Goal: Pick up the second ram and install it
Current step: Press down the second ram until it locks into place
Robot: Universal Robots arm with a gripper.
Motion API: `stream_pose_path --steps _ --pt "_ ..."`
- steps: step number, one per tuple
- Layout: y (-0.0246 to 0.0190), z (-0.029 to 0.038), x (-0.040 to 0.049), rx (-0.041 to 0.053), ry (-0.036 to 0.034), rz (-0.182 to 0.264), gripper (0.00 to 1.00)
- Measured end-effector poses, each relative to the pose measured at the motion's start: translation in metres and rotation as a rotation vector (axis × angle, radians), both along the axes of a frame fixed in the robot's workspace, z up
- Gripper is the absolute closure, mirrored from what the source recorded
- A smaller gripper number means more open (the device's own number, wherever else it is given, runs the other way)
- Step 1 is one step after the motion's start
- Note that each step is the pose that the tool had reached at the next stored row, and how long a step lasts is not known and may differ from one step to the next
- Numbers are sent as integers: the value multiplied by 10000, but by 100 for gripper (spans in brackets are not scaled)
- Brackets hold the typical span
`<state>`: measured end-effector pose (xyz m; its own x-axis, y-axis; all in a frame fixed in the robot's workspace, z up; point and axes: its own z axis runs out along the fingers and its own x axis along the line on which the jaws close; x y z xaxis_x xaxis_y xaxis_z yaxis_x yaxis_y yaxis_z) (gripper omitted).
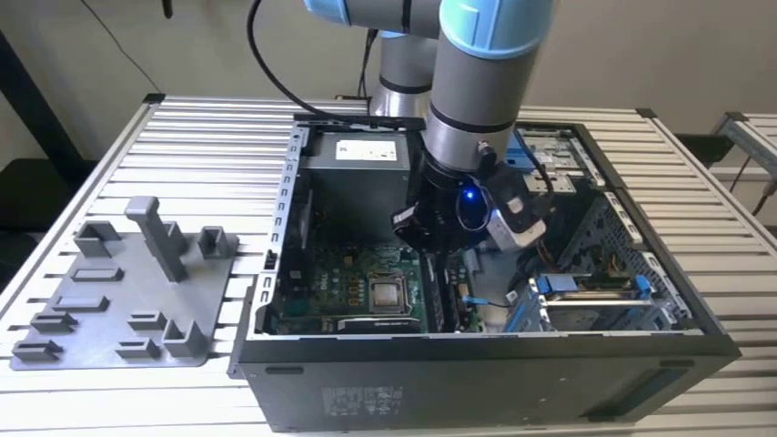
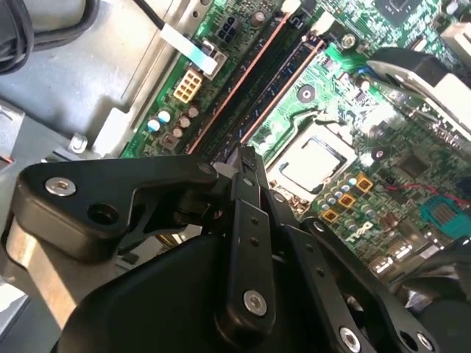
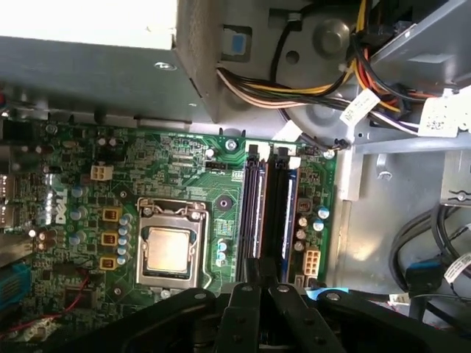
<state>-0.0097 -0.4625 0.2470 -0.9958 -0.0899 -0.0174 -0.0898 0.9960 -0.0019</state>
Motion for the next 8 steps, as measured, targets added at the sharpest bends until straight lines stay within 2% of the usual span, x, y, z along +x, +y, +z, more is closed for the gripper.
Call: stream_pose_path --steps 8 --pt "0 0 0 0 0 1448 89"
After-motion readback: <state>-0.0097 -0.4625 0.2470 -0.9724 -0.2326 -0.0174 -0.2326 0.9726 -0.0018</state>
